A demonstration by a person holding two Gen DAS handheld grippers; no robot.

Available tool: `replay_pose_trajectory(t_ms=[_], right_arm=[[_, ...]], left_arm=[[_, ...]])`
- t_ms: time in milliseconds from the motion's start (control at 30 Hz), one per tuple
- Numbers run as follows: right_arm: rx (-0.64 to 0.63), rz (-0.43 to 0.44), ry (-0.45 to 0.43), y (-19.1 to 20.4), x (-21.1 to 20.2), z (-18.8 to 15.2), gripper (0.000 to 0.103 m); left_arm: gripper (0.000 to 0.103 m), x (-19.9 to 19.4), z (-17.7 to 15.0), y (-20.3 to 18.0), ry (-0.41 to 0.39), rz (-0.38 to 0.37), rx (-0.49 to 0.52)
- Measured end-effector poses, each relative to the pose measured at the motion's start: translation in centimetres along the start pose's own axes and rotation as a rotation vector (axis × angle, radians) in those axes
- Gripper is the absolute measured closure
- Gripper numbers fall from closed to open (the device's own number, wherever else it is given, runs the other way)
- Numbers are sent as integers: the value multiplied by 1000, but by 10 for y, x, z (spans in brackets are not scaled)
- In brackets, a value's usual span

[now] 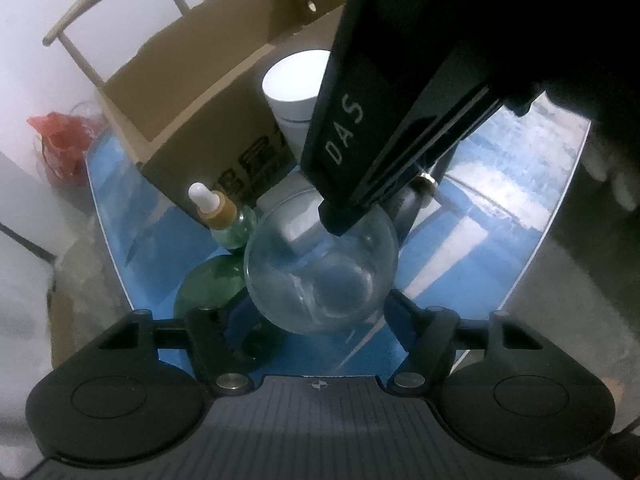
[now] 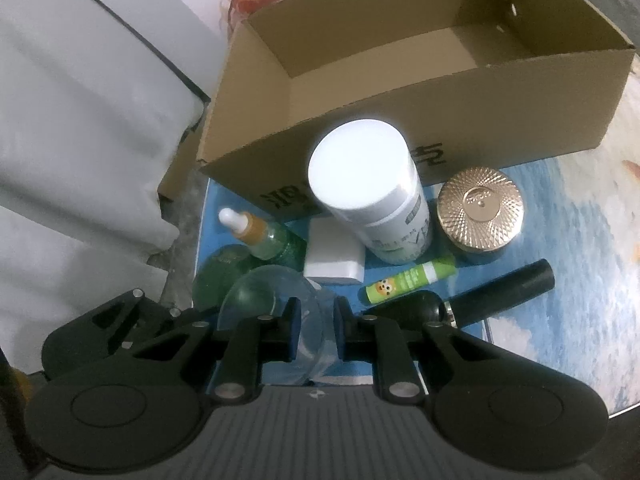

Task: Organize rigid objects
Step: 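Lower the right tool over the clear glass cup and close on its rim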

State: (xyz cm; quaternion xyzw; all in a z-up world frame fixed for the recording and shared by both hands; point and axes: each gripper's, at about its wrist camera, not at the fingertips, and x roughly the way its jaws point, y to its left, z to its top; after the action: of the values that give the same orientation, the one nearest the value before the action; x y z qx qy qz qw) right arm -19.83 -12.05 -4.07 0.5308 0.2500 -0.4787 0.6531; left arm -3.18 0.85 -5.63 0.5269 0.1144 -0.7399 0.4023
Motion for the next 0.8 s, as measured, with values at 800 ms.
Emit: replay_pose_trajectory(t_ms=[800], right_arm=[[42, 66, -36, -20, -27, -17, 81]], left_arm=[[36, -14, -11, -26, -70, -24, 54]])
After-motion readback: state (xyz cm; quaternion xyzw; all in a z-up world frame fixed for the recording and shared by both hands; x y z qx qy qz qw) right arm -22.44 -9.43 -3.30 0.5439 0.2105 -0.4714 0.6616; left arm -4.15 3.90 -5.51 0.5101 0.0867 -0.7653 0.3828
